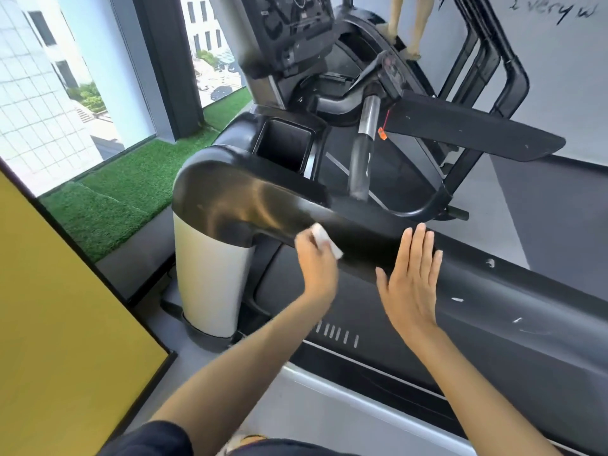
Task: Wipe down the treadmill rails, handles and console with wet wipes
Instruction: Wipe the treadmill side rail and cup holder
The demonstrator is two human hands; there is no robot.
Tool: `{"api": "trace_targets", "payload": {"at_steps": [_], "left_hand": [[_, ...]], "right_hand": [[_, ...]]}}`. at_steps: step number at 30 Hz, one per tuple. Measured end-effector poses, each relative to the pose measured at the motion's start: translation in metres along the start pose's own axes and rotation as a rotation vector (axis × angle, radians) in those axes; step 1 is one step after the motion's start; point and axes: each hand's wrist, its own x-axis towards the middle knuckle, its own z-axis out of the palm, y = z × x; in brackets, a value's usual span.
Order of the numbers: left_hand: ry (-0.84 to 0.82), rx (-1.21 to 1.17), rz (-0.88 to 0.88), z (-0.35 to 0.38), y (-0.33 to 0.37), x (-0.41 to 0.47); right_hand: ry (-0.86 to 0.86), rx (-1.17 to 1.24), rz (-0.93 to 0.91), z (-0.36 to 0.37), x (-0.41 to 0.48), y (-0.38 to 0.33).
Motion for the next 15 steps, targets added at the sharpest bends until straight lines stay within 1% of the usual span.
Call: {"api": "trace_targets", "payload": {"at_steps": [2, 4, 6, 7, 9, 11, 14, 15], "left_hand": [[0.137, -0.003, 0.067, -0.01, 0.012, 0.032], [0.224, 0.002, 0.066, -0.014, 0.021, 0.059], [0.227, 0.055, 0.099, -0.008, 0.021, 0.067], [0.174, 0.136, 0.16, -0.003, 0.018, 0.062], [-0.009, 0.321, 0.318, 0.01, 0.005, 0.037], [-0.149, 0.443, 0.454, 0.017, -0.012, 0.014], [-0.267, 0.54, 0.598, 0.007, -0.026, -0.001], [-0.243, 0.532, 0.602, -0.001, -0.027, 0.001]], "right_hand": [[-0.016, 0.011, 0.012, -0.003, 0.0, 0.007], [-0.04, 0.022, 0.006, -0.004, -0.002, 0.013], [-0.056, 0.029, -0.019, -0.004, -0.003, 0.017], [-0.06, 0.032, -0.031, -0.006, -0.003, 0.018], [-0.064, 0.044, -0.047, -0.008, -0.003, 0.019], [-0.072, 0.053, -0.054, -0.009, -0.003, 0.02], [-0.094, 0.067, -0.065, -0.009, -0.004, 0.024], [-0.102, 0.081, -0.073, -0.009, -0.004, 0.026]]}}
